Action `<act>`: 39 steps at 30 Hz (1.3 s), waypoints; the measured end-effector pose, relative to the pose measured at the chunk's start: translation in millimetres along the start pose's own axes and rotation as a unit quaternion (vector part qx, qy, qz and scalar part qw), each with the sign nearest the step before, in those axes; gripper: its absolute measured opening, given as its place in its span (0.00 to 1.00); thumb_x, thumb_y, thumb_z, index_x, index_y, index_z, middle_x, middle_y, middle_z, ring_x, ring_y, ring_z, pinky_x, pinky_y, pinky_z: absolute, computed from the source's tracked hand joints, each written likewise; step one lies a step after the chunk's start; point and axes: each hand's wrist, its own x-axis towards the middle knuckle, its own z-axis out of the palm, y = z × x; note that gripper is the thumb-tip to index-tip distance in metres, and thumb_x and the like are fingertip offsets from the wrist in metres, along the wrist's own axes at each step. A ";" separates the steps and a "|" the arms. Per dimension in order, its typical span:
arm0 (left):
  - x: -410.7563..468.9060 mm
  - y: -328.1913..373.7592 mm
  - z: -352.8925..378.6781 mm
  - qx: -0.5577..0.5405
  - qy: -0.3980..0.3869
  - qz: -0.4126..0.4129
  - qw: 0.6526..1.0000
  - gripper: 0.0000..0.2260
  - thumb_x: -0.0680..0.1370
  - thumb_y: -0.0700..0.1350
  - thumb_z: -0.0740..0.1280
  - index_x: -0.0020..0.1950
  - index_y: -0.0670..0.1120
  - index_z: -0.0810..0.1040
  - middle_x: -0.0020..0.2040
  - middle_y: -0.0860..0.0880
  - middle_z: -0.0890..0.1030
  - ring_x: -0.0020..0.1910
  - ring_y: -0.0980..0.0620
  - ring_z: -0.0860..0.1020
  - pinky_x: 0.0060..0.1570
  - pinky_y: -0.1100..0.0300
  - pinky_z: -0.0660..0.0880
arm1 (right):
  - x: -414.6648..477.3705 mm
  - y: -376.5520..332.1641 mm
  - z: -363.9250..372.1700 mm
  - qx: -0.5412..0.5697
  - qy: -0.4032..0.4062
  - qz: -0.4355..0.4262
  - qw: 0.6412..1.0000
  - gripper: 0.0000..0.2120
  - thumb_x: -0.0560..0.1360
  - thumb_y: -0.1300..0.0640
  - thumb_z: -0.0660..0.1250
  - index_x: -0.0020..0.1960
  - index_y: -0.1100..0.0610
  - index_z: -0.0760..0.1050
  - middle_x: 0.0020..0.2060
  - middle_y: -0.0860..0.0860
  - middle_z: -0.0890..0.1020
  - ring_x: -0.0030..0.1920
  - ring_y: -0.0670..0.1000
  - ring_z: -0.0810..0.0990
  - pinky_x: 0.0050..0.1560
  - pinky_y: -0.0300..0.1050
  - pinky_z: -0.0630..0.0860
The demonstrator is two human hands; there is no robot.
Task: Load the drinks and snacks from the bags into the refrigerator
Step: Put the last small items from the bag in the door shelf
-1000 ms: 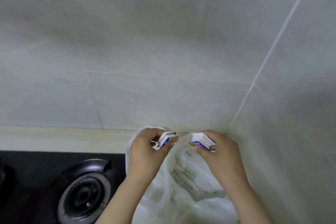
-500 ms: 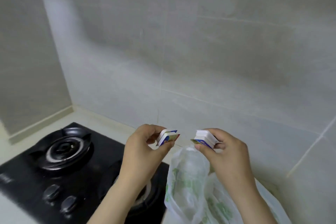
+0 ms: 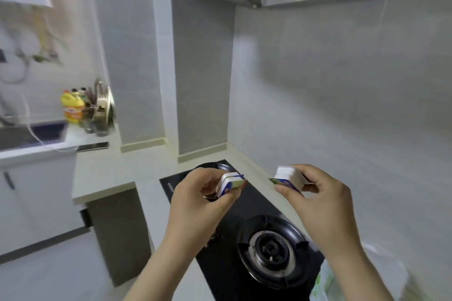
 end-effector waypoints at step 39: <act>-274.2 19.4 -621.3 0.349 0.553 -0.112 0.748 0.11 0.66 0.43 0.78 0.43 0.56 0.82 0.43 0.58 0.82 0.44 0.60 0.80 0.45 0.69 0.75 | -266.0 -508.0 481.9 0.401 -0.404 -0.400 0.718 0.10 0.69 0.59 0.76 0.48 0.49 0.81 0.42 0.41 0.82 0.44 0.45 0.79 0.43 0.41 0.77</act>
